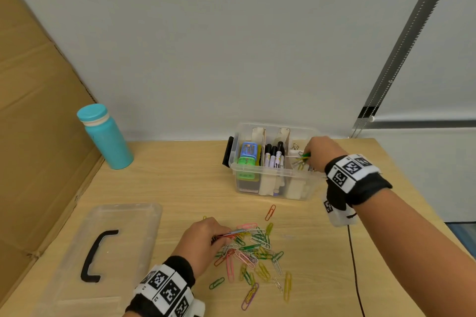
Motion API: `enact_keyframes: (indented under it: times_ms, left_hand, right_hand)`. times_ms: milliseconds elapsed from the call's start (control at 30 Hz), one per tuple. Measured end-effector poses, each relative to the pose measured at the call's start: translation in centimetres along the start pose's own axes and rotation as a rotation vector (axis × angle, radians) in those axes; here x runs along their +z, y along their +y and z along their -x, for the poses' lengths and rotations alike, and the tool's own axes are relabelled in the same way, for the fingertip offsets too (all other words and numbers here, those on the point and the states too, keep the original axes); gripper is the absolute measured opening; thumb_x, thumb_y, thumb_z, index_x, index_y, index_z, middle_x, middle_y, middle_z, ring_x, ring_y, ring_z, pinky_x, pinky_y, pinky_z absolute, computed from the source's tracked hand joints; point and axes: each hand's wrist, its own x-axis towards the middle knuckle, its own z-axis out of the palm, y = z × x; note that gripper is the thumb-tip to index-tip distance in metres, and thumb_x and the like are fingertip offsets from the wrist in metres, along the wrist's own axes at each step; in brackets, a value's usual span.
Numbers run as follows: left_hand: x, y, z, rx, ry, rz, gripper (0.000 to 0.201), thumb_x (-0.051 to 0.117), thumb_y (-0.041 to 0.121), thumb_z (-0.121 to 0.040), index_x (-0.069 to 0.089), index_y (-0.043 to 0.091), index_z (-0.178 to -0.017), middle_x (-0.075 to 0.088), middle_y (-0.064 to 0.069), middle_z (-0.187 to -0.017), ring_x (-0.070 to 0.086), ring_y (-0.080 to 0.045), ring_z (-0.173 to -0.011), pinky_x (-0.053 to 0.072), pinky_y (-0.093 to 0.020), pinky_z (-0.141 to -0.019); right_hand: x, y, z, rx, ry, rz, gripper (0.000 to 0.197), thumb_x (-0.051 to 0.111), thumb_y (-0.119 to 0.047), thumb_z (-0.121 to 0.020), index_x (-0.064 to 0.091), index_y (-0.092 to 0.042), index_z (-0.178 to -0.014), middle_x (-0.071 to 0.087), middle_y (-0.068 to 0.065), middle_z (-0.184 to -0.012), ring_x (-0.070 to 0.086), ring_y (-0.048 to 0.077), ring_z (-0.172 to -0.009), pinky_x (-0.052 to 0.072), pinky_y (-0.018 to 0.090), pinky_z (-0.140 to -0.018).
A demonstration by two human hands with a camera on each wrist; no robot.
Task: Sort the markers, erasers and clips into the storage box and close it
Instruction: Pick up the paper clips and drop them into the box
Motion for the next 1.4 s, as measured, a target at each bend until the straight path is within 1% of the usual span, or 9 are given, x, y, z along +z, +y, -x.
enact_keyframes:
  times_ms: [167,333,433,533,667,967,1100,1200,1400]
  left_hand:
    - [-0.1,0.3,0.1,-0.002,-0.017,-0.008,0.025,0.060,0.029,-0.090,0.067,0.036,-0.113,0.057,0.013,-0.088,0.053,-0.002,-0.082,0.042,-0.013,-0.074]
    - [-0.2,0.3,0.4,-0.020,-0.003,0.002,0.025,0.060,0.029,-0.090,0.067,0.035,-0.113,0.059,0.011,-0.090,0.053,-0.001,-0.082,0.044,-0.014,-0.075]
    - [-0.3,0.1,0.6,-0.017,0.012,0.028,0.024,0.061,0.029,-0.089,0.068,0.035,-0.111,0.056,0.015,-0.084,0.050,0.004,-0.076,0.037,-0.006,-0.068]
    - [-0.6,0.0,0.9,-0.030,0.030,0.058,0.022,0.063,0.029,-0.088,0.069,0.035,-0.109,0.058,0.014,-0.084,0.053,0.001,-0.076,0.039,-0.007,-0.067]
    - [-1.3,0.2,1.1,-0.039,0.080,0.083,0.020,0.065,0.027,-0.087,0.071,0.033,-0.105,0.060,0.015,-0.082,0.057,-0.003,-0.078,0.041,-0.007,-0.068]
    - [-4.3,5.0,-1.6,0.068,0.197,0.190,0.020,0.068,0.025,-0.083,0.072,0.032,-0.101,0.062,0.015,-0.080,0.060,-0.003,-0.081,0.051,-0.020,-0.073]
    - [-5.6,9.6,-5.5,0.156,0.234,0.099,0.025,0.061,0.028,-0.087,0.068,0.025,-0.112,0.062,0.011,-0.093,0.054,0.002,-0.083,0.043,-0.011,-0.074]
    - [-5.1,12.6,-9.0,0.152,0.264,0.134,0.026,0.061,0.027,-0.089,0.068,0.020,-0.114,0.066,0.002,-0.100,0.058,-0.008,-0.091,0.047,-0.018,-0.083]
    - [-1.5,13.0,-14.5,0.016,-0.065,-0.191,0.021,0.052,0.016,-0.094,0.071,0.011,-0.102,0.069,-0.008,-0.092,0.064,-0.024,-0.090,0.050,-0.033,-0.083]
  right_hand:
    - [0.0,-1.8,-0.9,-0.002,-0.190,0.166,0.031,0.051,-0.008,-0.093,0.060,-0.006,-0.122,0.062,0.009,-0.109,0.051,0.019,-0.086,0.048,0.028,-0.089]
    - [-0.9,-1.9,0.0,-0.059,-0.251,0.038,0.033,0.048,-0.010,-0.095,0.058,-0.012,-0.127,0.056,0.007,-0.131,0.054,0.023,-0.118,0.042,0.032,-0.103]
    - [-0.5,0.1,1.6,-0.062,0.080,-0.248,0.023,0.048,-0.013,-0.095,0.065,-0.016,-0.111,0.062,0.004,-0.120,0.058,0.018,-0.100,0.048,0.029,-0.091]
    - [1.6,1.9,3.2,0.126,0.367,-0.222,0.033,0.038,-0.031,-0.099,0.054,-0.012,-0.122,0.053,0.010,-0.122,0.056,0.025,-0.101,0.048,0.036,-0.081]
    - [5.2,2.1,3.4,0.216,0.180,-0.371,0.040,0.028,-0.030,-0.101,0.039,-0.008,-0.133,0.050,0.015,-0.122,0.057,0.027,-0.089,0.049,0.038,-0.078]
    - [6.7,-1.3,4.1,0.081,0.265,-0.378,0.041,0.027,-0.028,-0.100,0.038,-0.008,-0.135,0.048,0.015,-0.120,0.062,0.027,-0.080,0.051,0.035,-0.067]
    - [7.3,-2.8,4.5,0.062,0.283,-0.363,0.041,0.027,-0.028,-0.100,0.037,-0.010,-0.136,0.049,0.012,-0.118,0.062,0.026,-0.080,0.046,0.032,-0.062]
    - [7.5,-3.2,5.0,0.051,0.288,-0.387,0.042,0.028,-0.026,-0.101,0.035,-0.009,-0.139,0.048,0.014,-0.121,0.063,0.029,-0.084,0.040,0.030,-0.062]
    - [7.5,-3.3,5.1,0.032,0.304,-0.421,0.045,0.028,-0.024,-0.101,0.032,-0.006,-0.142,0.045,0.016,-0.128,0.063,0.030,-0.086,0.041,0.029,-0.063]
